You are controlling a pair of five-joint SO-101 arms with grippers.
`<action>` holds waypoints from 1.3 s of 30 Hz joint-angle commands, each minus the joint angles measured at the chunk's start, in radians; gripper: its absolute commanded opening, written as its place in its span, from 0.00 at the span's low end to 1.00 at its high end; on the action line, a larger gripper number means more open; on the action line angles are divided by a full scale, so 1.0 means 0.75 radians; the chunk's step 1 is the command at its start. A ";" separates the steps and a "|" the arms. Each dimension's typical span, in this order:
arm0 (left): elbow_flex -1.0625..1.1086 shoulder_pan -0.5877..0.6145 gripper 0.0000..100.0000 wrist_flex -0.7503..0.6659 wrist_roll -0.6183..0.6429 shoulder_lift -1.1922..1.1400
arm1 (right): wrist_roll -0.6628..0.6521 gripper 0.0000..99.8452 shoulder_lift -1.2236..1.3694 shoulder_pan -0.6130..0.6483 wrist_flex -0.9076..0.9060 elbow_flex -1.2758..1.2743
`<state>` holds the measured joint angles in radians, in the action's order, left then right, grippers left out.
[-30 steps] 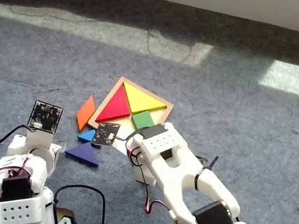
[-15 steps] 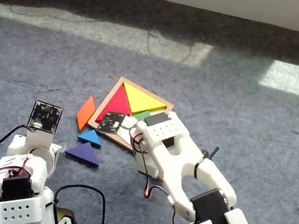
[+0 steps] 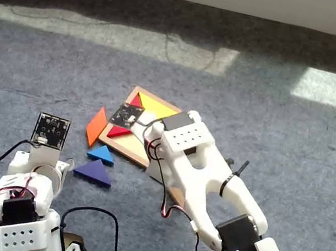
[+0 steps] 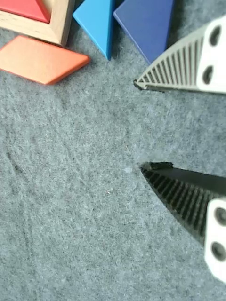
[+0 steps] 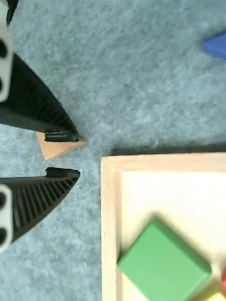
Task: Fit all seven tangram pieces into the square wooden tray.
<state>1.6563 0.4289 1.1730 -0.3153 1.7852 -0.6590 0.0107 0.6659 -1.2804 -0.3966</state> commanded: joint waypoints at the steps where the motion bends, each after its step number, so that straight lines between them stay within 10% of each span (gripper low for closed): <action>1: -0.005 0.017 0.25 -0.016 -0.002 0.046 | 0.092 0.11 -0.079 -0.003 -0.044 0.075; 6: -0.005 0.017 0.25 -0.016 -0.002 0.046 | 0.276 0.24 -0.081 -0.003 -0.157 0.071; 39: -0.003 0.015 0.25 -0.023 -0.002 0.046 | 0.513 0.19 -0.085 -0.032 0.212 -0.382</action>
<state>1.6563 0.4289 1.1730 -0.3153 1.7852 -0.2831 -0.0245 0.6475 -1.1193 -0.6743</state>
